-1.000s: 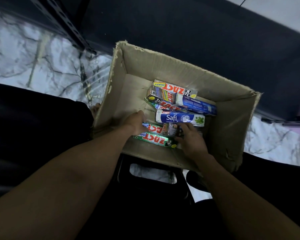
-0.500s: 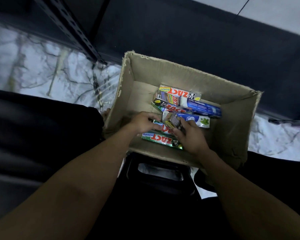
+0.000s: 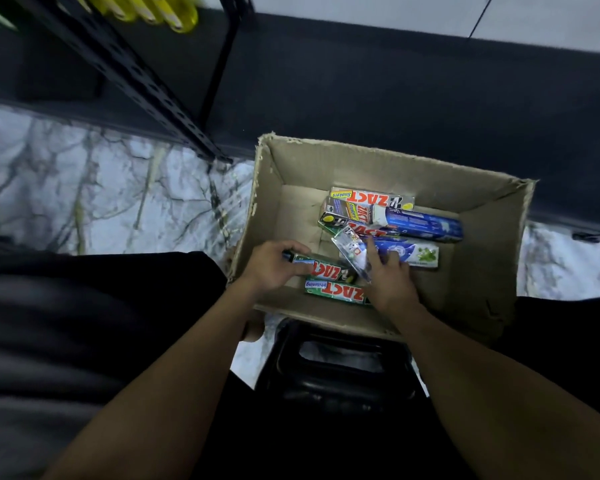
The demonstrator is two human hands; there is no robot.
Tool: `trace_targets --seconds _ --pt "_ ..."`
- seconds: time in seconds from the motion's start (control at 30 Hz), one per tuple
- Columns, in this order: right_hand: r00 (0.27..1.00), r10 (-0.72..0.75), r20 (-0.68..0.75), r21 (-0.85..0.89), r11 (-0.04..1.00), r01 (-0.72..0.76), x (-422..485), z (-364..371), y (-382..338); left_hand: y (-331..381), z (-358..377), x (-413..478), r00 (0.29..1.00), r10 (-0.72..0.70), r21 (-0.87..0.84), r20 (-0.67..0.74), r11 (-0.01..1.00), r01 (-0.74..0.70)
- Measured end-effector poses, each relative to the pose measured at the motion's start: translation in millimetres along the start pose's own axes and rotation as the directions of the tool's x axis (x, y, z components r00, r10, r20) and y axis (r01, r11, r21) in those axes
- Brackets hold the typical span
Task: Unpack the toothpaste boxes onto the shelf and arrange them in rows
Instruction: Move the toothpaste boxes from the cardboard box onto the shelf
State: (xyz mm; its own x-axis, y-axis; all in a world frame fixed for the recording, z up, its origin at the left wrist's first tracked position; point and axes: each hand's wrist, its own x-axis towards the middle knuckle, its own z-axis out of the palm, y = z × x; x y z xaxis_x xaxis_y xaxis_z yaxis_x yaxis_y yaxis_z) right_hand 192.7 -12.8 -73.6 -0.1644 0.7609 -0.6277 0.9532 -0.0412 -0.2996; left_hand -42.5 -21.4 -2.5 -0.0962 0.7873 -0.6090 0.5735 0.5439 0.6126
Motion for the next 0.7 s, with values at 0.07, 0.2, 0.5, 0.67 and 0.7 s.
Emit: trace_targets --seconds 0.07,0.2,0.5,0.67,0.7 --pt "1.0 0.005 -0.019 0.01 1.0 -0.004 -0.3 -2.0 1.3 4.7 -2.3 -2.1 1.0 0.013 0.001 0.008 1.0 -0.013" --pt "0.995 -0.055 -0.081 0.027 0.998 0.058 -2.0 -15.9 5.7 18.0 -9.7 -2.2 0.998 0.064 0.028 -0.019 0.998 -0.064" --pt "0.913 -0.262 -0.313 0.117 0.943 0.311 -32.9 -109.7 -24.0 93.7 -75.7 -26.9 0.961 0.275 0.189 0.013 0.943 -0.273" --pt "0.84 -0.345 -0.42 0.083 0.907 0.414 -81.6 -192.5 -32.6 149.3 -120.4 -64.0 0.895 0.442 0.268 -0.067 0.872 -0.41" --pt "0.832 -0.364 -0.419 0.058 0.904 0.424 -93.1 -210.3 -34.2 160.4 -130.0 -74.1 0.879 0.472 0.27 -0.07 0.857 -0.439"
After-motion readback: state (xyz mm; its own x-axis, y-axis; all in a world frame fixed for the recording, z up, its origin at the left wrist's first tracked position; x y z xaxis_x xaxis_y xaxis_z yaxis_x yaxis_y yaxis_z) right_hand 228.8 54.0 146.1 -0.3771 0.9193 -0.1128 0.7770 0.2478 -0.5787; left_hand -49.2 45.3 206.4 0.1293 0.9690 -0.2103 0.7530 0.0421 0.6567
